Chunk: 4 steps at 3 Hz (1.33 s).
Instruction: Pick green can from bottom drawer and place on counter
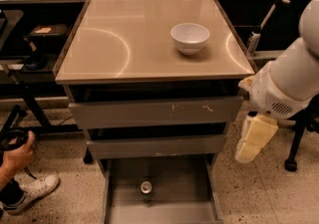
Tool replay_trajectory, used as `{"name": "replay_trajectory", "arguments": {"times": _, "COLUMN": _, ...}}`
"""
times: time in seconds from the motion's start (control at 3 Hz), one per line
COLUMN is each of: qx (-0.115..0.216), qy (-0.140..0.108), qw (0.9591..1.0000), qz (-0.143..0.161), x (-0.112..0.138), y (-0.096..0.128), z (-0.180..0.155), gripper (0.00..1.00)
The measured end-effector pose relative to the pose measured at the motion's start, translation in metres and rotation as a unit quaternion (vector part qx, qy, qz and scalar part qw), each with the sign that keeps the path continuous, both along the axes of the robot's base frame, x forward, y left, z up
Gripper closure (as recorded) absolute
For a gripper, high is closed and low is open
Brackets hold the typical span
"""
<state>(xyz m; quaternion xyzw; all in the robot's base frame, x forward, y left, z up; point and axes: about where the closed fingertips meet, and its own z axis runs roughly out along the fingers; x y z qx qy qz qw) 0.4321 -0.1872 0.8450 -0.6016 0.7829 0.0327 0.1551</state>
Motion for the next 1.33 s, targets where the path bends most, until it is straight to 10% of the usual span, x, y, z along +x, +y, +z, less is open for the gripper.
{"name": "replay_trajectory", "arguments": {"times": 0.33, "qx": 0.004, "qy": 0.016, "qw": 0.9998, "qz": 0.014, "x": 0.003, "y": 0.014, "z": -0.071, "gripper": 0.0}}
{"name": "replay_trajectory", "arguments": {"times": 1.33, "qx": 0.068, "qy": 0.043, "qw": 0.9963, "qz": 0.03, "x": -0.002, "y": 0.052, "z": -0.148, "gripper": 0.0}}
